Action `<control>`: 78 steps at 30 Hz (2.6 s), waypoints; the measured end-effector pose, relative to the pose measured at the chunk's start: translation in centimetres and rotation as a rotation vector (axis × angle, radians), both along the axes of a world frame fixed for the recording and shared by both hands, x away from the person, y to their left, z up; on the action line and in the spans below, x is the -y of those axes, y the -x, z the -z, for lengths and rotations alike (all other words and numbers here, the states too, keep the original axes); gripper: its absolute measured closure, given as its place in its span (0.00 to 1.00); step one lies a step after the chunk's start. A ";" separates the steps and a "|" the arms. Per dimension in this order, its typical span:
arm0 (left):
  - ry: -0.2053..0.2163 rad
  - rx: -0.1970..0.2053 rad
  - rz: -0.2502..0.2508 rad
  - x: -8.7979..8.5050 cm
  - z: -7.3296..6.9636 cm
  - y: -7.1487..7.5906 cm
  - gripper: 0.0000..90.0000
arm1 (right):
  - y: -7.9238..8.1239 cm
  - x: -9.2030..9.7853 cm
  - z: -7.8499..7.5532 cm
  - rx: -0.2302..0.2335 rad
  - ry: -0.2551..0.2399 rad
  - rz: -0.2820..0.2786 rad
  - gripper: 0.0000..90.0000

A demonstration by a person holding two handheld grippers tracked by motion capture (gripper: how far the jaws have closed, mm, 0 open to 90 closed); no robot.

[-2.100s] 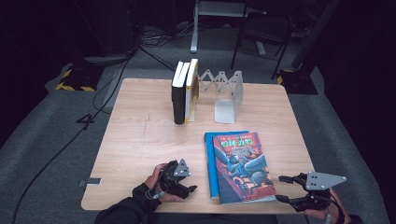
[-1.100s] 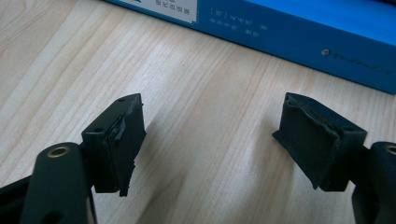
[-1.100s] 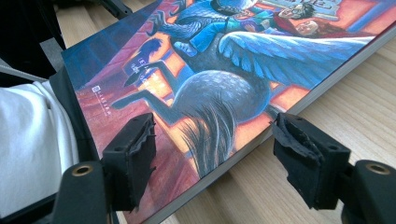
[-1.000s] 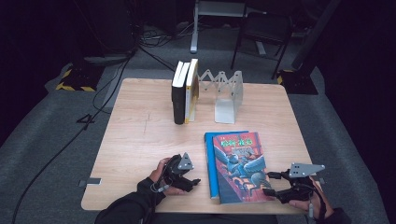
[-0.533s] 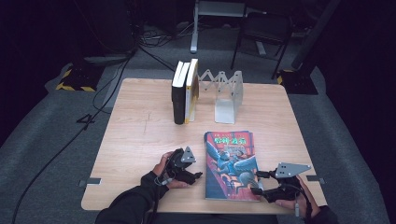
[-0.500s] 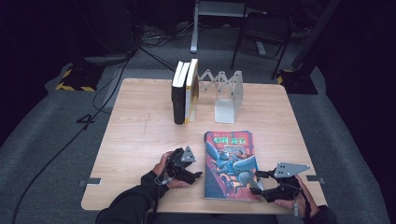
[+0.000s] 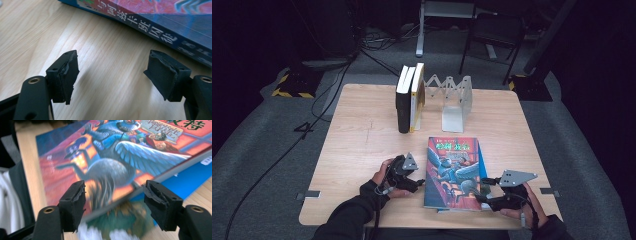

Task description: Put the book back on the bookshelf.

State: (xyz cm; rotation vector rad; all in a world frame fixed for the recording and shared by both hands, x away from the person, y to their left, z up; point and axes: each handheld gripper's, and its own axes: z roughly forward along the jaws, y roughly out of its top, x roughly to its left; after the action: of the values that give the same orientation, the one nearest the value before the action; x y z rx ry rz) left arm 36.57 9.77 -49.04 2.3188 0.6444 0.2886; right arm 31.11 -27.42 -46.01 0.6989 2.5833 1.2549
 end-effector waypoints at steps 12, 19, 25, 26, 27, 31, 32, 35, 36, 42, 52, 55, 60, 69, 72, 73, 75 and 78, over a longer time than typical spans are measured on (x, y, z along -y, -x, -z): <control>0.047 0.002 0.068 -0.7 -2.0 4.1 0.28 | 0.5 0.6 0.1 -0.051 0.156 -0.096 0.39; 0.045 -0.031 0.111 -0.5 -2.1 5.9 0.27 | 0.3 0.4 -0.1 -0.052 0.149 -0.101 0.39; 0.065 -0.019 0.153 0.3 -2.9 6.8 0.27 | 0.2 0.1 -0.4 -0.036 0.135 -0.098 0.38; 0.066 -0.016 0.171 0.7 -3.0 6.9 0.26 | 0.2 0.2 -0.5 -0.034 0.123 -0.095 0.37; 0.068 -0.019 0.174 1.0 -3.0 7.1 0.26 | 0.2 0.2 -0.7 -0.029 0.110 -0.092 0.37; 0.039 -0.008 0.217 2.6 -2.9 7.4 0.26 | 0.1 0.2 -1.1 -0.020 0.094 -0.085 0.36; 0.031 -0.007 0.223 2.9 -2.8 7.4 0.26 | 0.1 0.4 -1.2 -0.024 0.097 -0.092 0.36; -0.001 -0.001 0.218 3.1 -2.4 7.4 0.25 | 0.3 0.6 -1.3 -0.027 0.124 -0.101 0.38; -0.001 -0.001 0.209 3.0 -2.2 7.3 0.25 | 0.3 0.6 -1.2 -0.036 0.137 -0.109 0.38; -0.025 -0.011 0.176 2.5 -1.7 7.0 0.24 | 0.6 0.3 -0.6 -0.061 0.205 -0.140 0.39; -0.041 -0.024 0.204 2.4 -1.3 6.4 0.24 | 0.5 -0.1 -0.3 -0.055 0.204 -0.144 0.38; -0.029 -0.041 0.215 2.3 -1.2 6.1 0.24 | 0.5 -0.2 -0.5 -0.044 0.189 -0.142 0.38; -0.023 -0.029 0.216 2.3 -1.4 6.2 0.24 | 0.3 0.2 -0.9 -0.036 0.144 -0.123 0.38; 0.003 -0.017 0.227 1.9 -2.0 6.2 0.24 | 0.1 0.4 -1.1 -0.019 0.117 -0.089 0.38; 0.017 -0.018 0.223 1.5 -2.2 6.1 0.24 | 0.1 0.4 -1.0 -0.018 0.117 -0.082 0.38; 0.026 -0.019 0.221 1.2 -2.4 6.1 0.25 | 0.0 0.4 -1.0 -0.020 0.116 -0.077 0.38; 0.046 -0.023 0.216 0.6 -2.5 5.8 0.26 | 0.0 0.4 -1.0 -0.019 0.127 -0.075 0.38; 0.024 0.002 0.174 0.1 -2.4 5.4 0.29 | 0.0 0.5 -1.0 -0.018 0.136 -0.072 0.39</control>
State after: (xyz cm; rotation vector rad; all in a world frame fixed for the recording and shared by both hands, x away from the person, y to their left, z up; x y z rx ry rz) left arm 31.21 9.68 -46.65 2.3331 0.4393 0.2012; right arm 31.15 -27.91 -45.02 0.5990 2.7004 1.0839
